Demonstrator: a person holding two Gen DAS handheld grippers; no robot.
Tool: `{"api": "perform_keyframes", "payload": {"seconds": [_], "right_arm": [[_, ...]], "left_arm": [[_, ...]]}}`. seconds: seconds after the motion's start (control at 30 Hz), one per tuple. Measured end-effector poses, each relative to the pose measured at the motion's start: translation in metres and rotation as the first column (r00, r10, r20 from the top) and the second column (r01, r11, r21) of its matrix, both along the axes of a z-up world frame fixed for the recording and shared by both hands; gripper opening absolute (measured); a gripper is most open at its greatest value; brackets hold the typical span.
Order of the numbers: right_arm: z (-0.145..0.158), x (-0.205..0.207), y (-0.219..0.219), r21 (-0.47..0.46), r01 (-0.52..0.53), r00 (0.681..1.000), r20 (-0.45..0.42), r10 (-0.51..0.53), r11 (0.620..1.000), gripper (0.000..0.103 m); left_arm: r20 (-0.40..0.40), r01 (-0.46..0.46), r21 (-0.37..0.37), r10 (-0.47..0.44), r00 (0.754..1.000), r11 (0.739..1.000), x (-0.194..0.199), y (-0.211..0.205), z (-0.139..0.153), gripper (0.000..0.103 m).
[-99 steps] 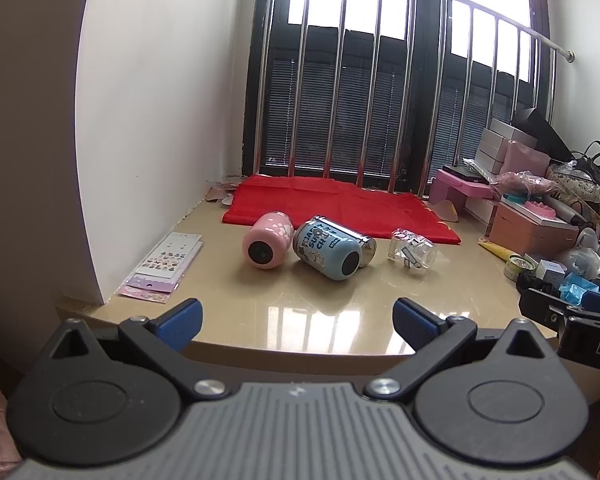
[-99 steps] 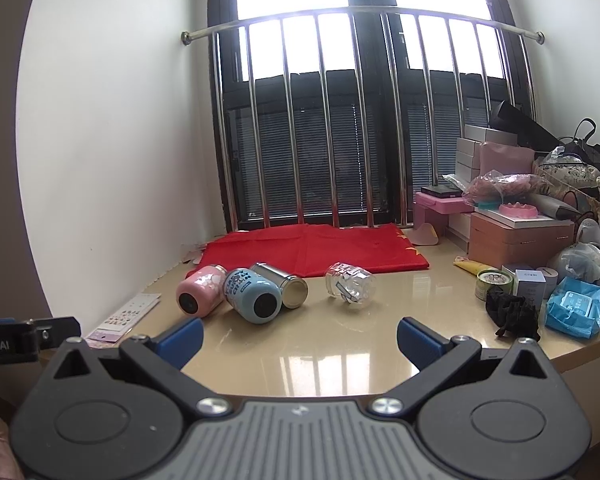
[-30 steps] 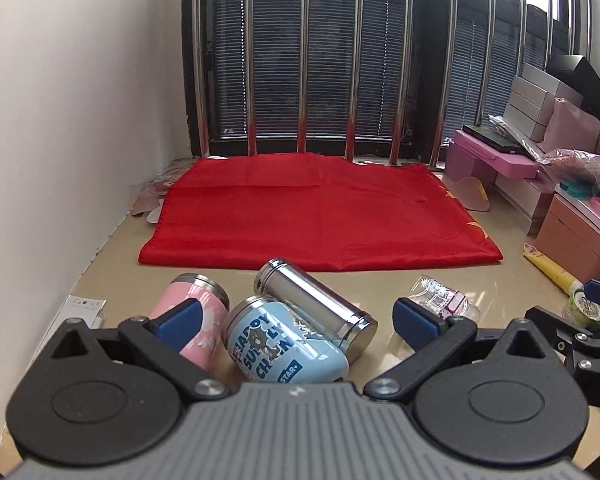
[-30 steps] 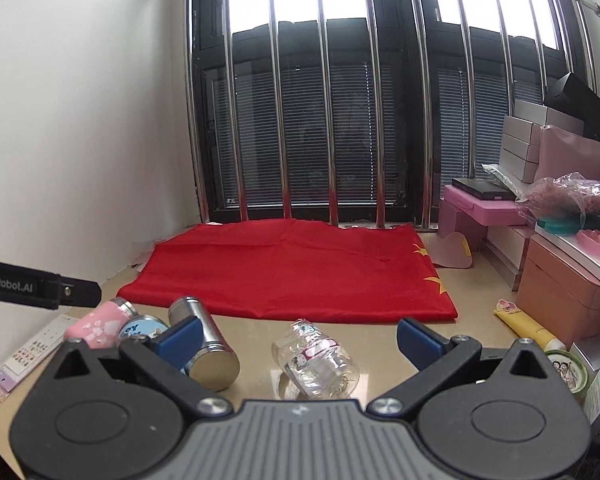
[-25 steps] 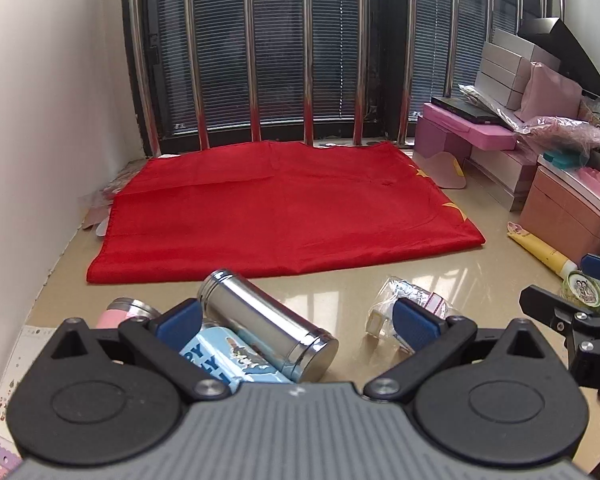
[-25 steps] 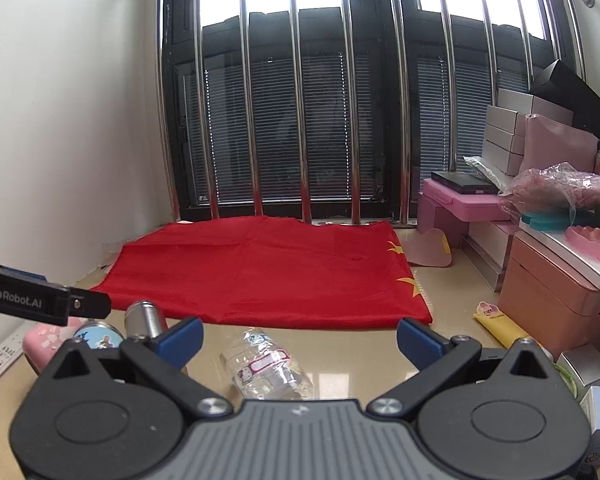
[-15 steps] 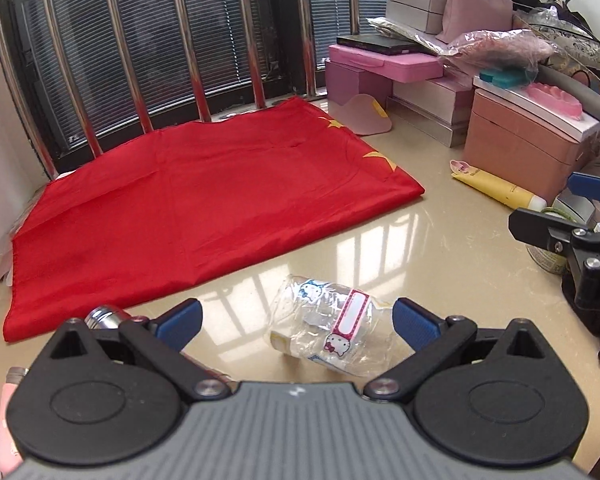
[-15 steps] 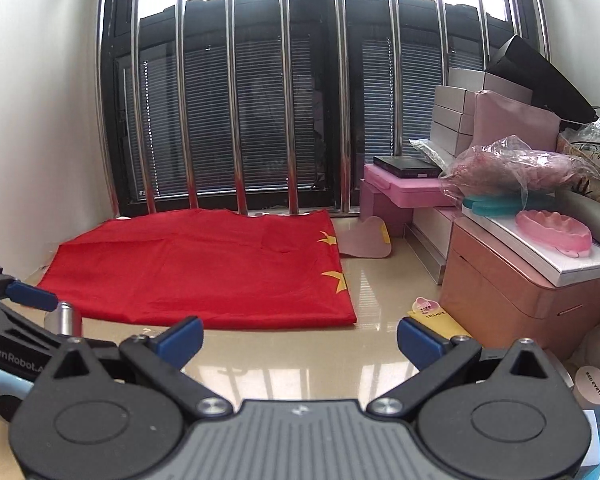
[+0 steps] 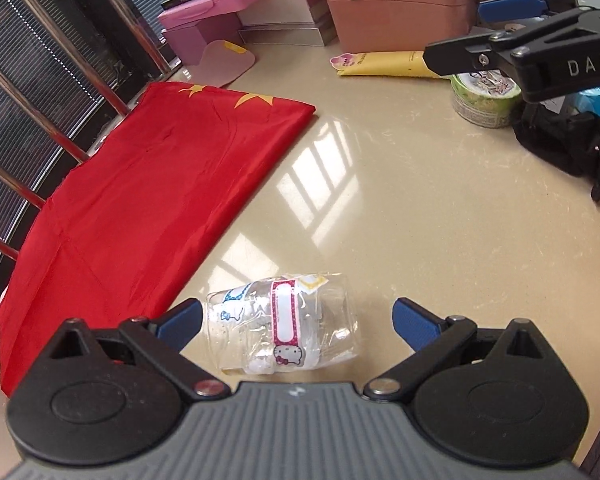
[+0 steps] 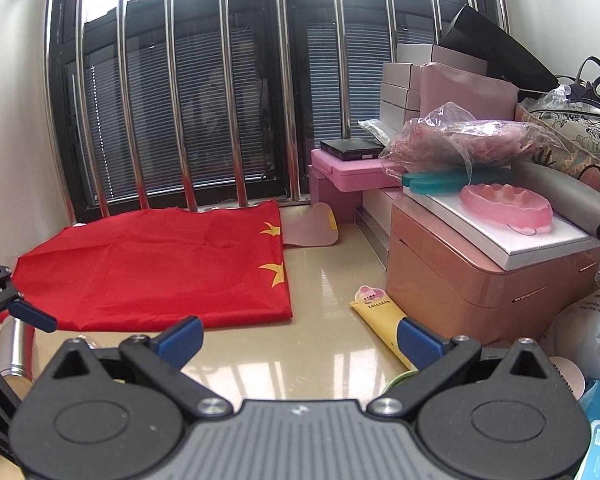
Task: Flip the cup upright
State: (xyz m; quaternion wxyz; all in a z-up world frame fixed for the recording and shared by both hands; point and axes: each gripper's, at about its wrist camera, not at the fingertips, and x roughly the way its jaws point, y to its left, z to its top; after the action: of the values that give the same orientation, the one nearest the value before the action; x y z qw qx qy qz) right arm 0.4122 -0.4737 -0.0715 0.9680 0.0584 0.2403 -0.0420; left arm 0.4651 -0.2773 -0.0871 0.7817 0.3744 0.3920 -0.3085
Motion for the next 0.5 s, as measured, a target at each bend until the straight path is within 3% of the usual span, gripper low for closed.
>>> {"api": "perform_keyframes", "payload": {"seconds": [0.1, 0.17, 0.23, 0.37, 0.5], "right_arm": [[0.002, 0.003, -0.003, 0.010, 0.005, 1.000, -0.001, -0.005, 1.000, 0.103], [0.003, 0.005, -0.005, 0.016, 0.005, 1.000, -0.002, -0.005, 1.000, 0.103], [0.003, 0.006, -0.008, 0.029, 0.001, 1.000, -0.013, 0.000, 1.000, 0.103], [0.001, 0.005, -0.007, 0.041, -0.026, 0.999, -0.039, 0.028, 0.999, 0.103], [-0.005, 0.006, -0.007, 0.042, -0.039, 0.997, -0.058, 0.042, 0.998, 0.103]], "left_arm": [[0.000, 0.125, 0.105, -0.126, 0.992, 0.987, -0.004, -0.005, -0.006, 0.103], [-0.002, 0.219, 0.170, -0.222, 0.975, 0.961, -0.008, -0.005, -0.011, 0.103], [-0.010, 0.294, 0.240, -0.301, 0.954, 0.925, -0.011, -0.004, -0.020, 0.103], [0.023, 0.419, 0.367, -0.459, 0.888, 0.830, -0.014, -0.004, -0.044, 0.103], [-0.007, 0.497, 0.421, -0.545, 0.838, 0.759, -0.011, -0.012, -0.068, 0.103]]}}
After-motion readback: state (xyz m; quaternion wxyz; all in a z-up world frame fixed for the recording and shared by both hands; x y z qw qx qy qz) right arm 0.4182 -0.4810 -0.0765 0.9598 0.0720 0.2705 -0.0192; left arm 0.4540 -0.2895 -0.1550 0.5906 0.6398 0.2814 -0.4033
